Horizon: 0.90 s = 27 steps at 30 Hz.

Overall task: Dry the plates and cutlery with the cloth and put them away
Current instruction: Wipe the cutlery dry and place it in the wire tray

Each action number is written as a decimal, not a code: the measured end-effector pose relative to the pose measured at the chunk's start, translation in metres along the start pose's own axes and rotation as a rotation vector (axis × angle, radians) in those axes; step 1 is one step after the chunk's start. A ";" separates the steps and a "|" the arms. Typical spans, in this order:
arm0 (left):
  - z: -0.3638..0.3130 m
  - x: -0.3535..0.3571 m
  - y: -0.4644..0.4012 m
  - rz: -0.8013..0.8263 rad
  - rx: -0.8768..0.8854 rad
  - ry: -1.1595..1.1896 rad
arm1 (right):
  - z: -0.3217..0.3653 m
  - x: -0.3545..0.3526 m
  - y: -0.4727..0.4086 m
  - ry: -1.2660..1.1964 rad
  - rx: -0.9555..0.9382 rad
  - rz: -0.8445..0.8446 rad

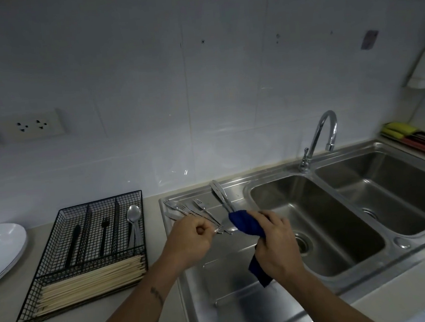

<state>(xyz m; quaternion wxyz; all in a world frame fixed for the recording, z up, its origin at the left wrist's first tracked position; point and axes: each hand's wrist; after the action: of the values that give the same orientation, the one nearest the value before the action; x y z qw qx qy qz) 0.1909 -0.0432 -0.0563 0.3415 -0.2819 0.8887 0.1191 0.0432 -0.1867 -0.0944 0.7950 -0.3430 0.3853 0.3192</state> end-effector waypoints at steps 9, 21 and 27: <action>-0.005 0.008 -0.005 0.031 0.002 0.030 | 0.008 0.002 -0.004 0.105 -0.097 0.005; 0.008 0.019 -0.005 0.071 0.073 0.004 | 0.009 0.008 -0.003 -0.182 0.042 0.042; 0.000 0.031 -0.006 0.062 0.200 -0.093 | 0.012 0.005 0.000 -0.195 0.083 0.049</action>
<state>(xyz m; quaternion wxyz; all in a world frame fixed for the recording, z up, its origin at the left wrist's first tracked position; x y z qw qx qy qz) 0.1752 -0.0607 -0.0778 0.4048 -0.2131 0.8877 0.0531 0.0505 -0.1759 -0.0931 0.8343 -0.2677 0.3272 0.3540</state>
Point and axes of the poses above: each hand's wrist, its own y-axis away from the middle knuckle, its own x-axis out of the palm, z = x × y, and after that the axes turned 10 degrees about z, right-handed
